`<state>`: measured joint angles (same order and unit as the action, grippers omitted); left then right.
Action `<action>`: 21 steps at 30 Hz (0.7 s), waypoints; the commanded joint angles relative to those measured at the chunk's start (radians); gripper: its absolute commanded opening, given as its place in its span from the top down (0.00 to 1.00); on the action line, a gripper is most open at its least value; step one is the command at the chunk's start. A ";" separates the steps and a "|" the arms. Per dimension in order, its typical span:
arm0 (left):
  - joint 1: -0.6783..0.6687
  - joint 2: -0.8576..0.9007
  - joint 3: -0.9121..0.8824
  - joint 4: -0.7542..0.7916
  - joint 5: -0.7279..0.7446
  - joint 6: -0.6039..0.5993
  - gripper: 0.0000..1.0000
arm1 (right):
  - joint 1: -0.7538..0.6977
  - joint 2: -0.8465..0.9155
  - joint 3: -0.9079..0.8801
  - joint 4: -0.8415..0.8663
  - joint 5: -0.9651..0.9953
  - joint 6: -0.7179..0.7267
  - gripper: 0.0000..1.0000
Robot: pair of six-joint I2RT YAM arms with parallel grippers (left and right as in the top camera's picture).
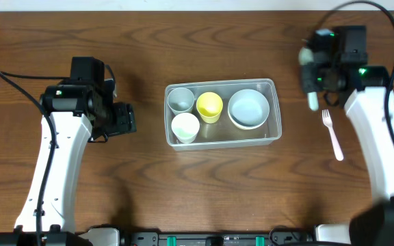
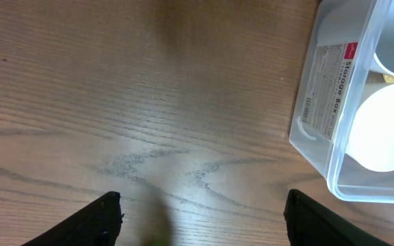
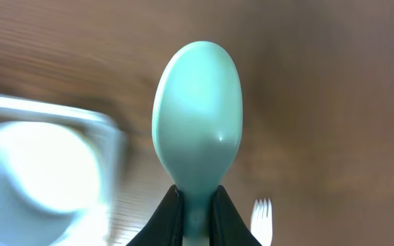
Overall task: Pack container
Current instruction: 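Lift the mint-green spoon and carry it over the box with the right gripper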
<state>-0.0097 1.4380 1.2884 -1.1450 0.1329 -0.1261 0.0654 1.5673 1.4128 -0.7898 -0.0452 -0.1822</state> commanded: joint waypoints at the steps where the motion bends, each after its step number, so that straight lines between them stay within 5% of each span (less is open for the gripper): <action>1: -0.001 -0.007 0.002 -0.005 0.010 0.014 0.23 | 0.150 -0.049 0.003 -0.025 -0.042 -0.231 0.99; 9: -0.001 -0.007 0.002 -0.005 0.010 0.014 0.23 | 0.402 -0.006 -0.024 -0.102 -0.042 -0.505 0.99; 18: -0.001 -0.007 0.002 -0.005 0.010 0.014 0.23 | 0.455 0.127 -0.025 -0.192 -0.079 -0.503 0.96; 19: -0.001 -0.007 0.002 -0.005 0.010 0.014 0.23 | 0.455 0.135 -0.025 -0.191 -0.079 -0.502 0.89; 21: -0.001 -0.007 0.002 -0.005 0.010 0.014 0.23 | 0.455 0.143 -0.025 -0.189 -0.079 -0.485 0.61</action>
<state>-0.0097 1.4380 1.2884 -1.1454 0.1326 -0.1261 0.5102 1.7004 1.3930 -0.9779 -0.1043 -0.6621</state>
